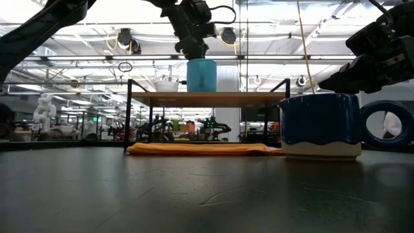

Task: Stack small to large cups/mugs on shelf
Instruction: Put the light blue mug on the shelf

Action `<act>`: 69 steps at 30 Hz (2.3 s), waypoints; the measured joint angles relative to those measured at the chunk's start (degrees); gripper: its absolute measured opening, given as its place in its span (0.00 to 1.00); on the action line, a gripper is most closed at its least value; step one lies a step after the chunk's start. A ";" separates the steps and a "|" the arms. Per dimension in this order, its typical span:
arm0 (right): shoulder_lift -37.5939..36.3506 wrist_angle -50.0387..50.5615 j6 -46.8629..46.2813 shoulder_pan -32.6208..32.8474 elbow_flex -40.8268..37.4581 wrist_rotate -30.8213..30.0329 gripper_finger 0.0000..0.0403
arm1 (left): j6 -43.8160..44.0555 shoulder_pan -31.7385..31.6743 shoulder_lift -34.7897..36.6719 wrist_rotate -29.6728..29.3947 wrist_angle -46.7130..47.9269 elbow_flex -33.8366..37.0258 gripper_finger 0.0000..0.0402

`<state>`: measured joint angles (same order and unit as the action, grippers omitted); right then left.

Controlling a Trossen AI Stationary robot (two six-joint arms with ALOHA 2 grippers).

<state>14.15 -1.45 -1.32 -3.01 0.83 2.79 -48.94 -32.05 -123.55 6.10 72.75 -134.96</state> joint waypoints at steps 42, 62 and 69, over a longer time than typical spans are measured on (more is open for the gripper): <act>0.00 0.00 0.10 0.00 0.01 0.02 0.00 | -2.00 3.36 -0.21 -5.11 -0.92 0.07 0.30; 0.02 0.02 0.02 0.00 0.01 0.26 0.00 | -1.56 4.50 2.99 -4.67 -2.38 -0.04 0.30; 0.02 0.02 0.02 0.00 0.01 0.26 0.00 | -1.17 4.18 3.06 -4.66 -2.22 -0.04 0.30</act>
<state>14.17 -1.43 -1.30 -3.01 0.84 3.05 -50.11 -27.88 -120.49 1.44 70.53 -135.00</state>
